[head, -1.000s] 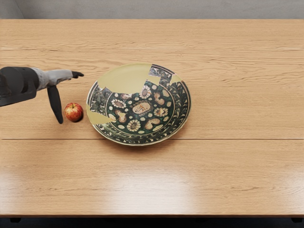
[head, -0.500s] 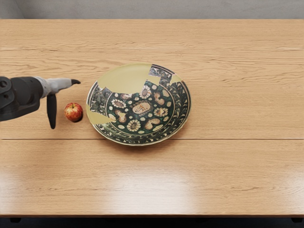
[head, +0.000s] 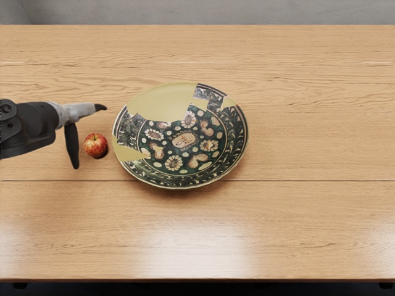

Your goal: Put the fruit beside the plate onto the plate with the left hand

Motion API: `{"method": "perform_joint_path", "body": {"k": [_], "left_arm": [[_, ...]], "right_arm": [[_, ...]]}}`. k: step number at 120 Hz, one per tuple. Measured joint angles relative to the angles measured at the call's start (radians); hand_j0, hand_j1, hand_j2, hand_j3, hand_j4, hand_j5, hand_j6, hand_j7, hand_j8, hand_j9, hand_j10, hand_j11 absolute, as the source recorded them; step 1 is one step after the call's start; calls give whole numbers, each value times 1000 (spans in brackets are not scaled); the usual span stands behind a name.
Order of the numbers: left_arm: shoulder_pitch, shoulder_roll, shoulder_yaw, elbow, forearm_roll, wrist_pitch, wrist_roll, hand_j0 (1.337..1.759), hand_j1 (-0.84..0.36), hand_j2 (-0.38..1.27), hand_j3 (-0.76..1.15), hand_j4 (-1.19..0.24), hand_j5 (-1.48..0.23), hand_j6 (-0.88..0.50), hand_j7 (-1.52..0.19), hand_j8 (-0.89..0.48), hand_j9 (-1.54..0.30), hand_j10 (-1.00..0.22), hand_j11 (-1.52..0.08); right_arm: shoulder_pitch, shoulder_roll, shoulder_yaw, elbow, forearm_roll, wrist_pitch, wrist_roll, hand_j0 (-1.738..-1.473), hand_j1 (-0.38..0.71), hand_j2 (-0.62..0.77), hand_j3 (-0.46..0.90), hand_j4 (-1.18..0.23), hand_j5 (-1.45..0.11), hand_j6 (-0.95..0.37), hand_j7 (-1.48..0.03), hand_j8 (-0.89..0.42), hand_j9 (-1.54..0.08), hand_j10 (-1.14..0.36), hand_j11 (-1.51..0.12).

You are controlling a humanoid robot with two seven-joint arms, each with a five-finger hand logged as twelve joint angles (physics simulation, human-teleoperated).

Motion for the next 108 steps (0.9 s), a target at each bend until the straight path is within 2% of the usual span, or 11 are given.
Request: {"method": "perform_joint_path", "body": {"k": [108], "left_arm": [[8, -27, 74, 8, 42, 16, 0, 1658, 163, 34, 0, -162, -205, -164, -204, -163, -204, -161, -204]], "right_arm": [[0, 0, 1, 0, 0, 0, 0, -1658, -333, -3, 0, -13, -17, -13, -17, -13, -17, -13, -17]]}}
